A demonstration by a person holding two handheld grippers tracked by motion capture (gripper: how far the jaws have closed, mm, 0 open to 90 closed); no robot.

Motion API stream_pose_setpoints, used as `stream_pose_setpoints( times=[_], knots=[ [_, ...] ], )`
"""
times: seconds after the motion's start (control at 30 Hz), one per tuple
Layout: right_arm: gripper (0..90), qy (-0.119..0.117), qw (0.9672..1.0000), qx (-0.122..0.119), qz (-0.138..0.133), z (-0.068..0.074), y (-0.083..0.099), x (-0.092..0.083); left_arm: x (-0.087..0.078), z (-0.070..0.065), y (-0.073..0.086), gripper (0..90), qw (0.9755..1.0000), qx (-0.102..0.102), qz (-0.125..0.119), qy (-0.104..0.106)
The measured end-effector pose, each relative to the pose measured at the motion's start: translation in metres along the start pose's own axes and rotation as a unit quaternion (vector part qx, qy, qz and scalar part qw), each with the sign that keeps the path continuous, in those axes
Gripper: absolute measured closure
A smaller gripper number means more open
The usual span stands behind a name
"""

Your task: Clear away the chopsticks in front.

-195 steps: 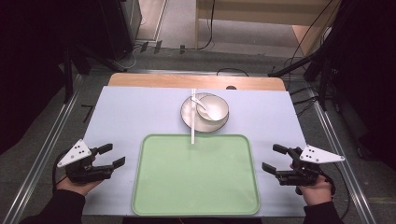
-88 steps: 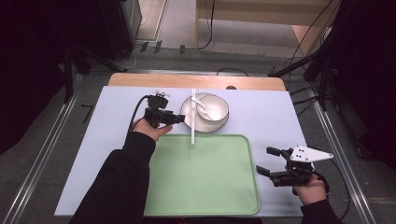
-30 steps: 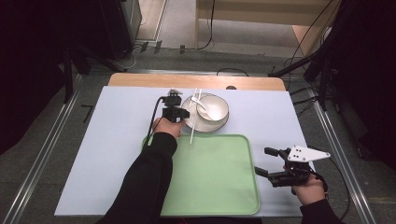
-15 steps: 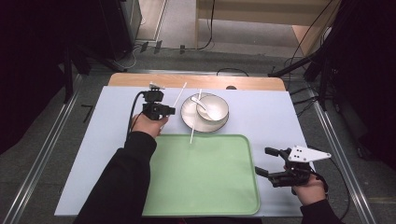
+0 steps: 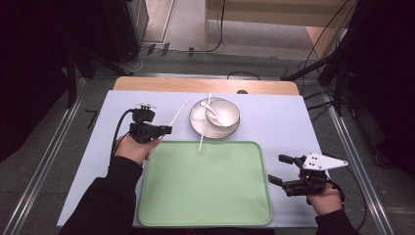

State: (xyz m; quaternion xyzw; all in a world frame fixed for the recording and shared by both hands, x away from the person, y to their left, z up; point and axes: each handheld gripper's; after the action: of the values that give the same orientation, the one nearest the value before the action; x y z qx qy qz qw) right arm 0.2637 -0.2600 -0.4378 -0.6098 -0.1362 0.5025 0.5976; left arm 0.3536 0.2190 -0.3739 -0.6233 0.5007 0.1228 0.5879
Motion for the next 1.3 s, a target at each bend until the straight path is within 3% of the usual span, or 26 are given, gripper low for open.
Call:
stream_pose_setpoints(
  times=[0.2,0.37,0.77,0.93,1.07,1.3],
  knots=[
    [16.8,0.000,1.0000,0.001,0.000,0.000,0.000,0.000,-0.011,-0.006,0.022,86.2,0.9998,0.005,-0.007,0.016],
    [16.8,0.000,1.0000,0.001,0.001,0.000,0.000,0.000,-0.016,-0.012,0.049,86.2,0.9996,0.012,0.002,0.026],
    [16.8,-0.003,1.0000,-0.002,0.004,0.001,-0.001,0.002,-0.020,-0.021,0.083,86.2,0.9996,0.009,0.009,0.027],
    [16.8,-0.006,1.0000,-0.003,0.005,0.001,-0.001,0.004,-0.018,-0.031,0.098,86.1,0.9996,0.023,0.009,0.016],
    [16.8,-0.008,0.9999,-0.005,0.005,0.001,-0.002,0.005,-0.004,-0.035,0.105,86.1,0.9990,0.023,0.035,0.015],
    [16.8,-0.010,0.9999,-0.006,0.007,0.001,-0.003,0.006,0.018,-0.035,0.105,85.8,0.9978,0.028,0.060,0.003]
  ],
)
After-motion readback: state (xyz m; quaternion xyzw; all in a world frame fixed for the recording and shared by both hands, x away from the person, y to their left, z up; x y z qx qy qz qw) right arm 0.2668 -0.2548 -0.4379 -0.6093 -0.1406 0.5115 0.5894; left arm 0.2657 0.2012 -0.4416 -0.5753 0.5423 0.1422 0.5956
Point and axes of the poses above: each handheld gripper's, and its own axes: x roughly forward along the jaws, y roughly out of its underside, z roughly to its left, and after that the axes turned 4 degrees about x, right-handed
